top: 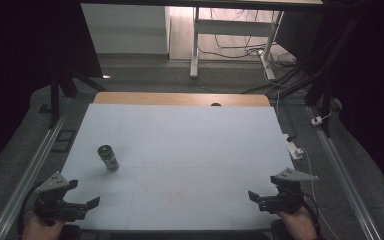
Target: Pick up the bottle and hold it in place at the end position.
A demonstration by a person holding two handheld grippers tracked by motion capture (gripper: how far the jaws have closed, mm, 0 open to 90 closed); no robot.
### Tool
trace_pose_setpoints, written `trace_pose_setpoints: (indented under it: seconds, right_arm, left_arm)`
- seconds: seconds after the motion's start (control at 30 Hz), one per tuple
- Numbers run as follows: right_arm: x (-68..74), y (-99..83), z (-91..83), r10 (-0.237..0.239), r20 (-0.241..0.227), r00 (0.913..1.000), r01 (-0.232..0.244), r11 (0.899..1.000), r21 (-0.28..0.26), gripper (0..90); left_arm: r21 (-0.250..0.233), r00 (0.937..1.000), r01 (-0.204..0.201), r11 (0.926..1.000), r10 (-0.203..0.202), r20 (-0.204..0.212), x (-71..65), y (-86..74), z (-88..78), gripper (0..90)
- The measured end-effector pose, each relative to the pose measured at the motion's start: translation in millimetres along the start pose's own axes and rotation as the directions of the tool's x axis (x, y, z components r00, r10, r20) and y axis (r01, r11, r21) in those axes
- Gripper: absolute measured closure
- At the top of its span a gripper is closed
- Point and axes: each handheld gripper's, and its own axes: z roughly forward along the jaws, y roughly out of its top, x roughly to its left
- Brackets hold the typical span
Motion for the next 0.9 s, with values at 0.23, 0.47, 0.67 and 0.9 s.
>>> trace_pose_setpoints:
  seconds: [0.23,0.47,0.67,0.9]
  right_arm:
    - [1.3,0.5,0.4,-0.003,-0.002,1.0000,0.003,1.000,0.010,0.0]
    - [2.6,1.0,1.4,-0.014,-0.004,0.9999,0.014,1.000,0.015,0.0]
    - [3.7,1.2,2.0,-0.024,-0.003,0.9997,0.024,0.999,0.024,0.0]
    - [4.0,1.3,2.3,-0.025,-0.004,0.9997,0.025,0.999,0.027,0.0]
  left_arm:
    - [-0.003,1.0000,0.007,1.0000,-0.007,0.005,1.5,-0.5,-0.8,0.0]
    - [-0.004,0.9999,0.012,0.9999,-0.012,0.012,2.8,-1.1,-0.6,0.0]
    - [-0.016,1.0000,0.005,0.9999,-0.005,0.008,2.3,-0.2,-1.1,0.0]
    - [-0.032,0.9999,-0.011,0.9994,0.011,0.005,1.7,1.5,-0.8,0.0]
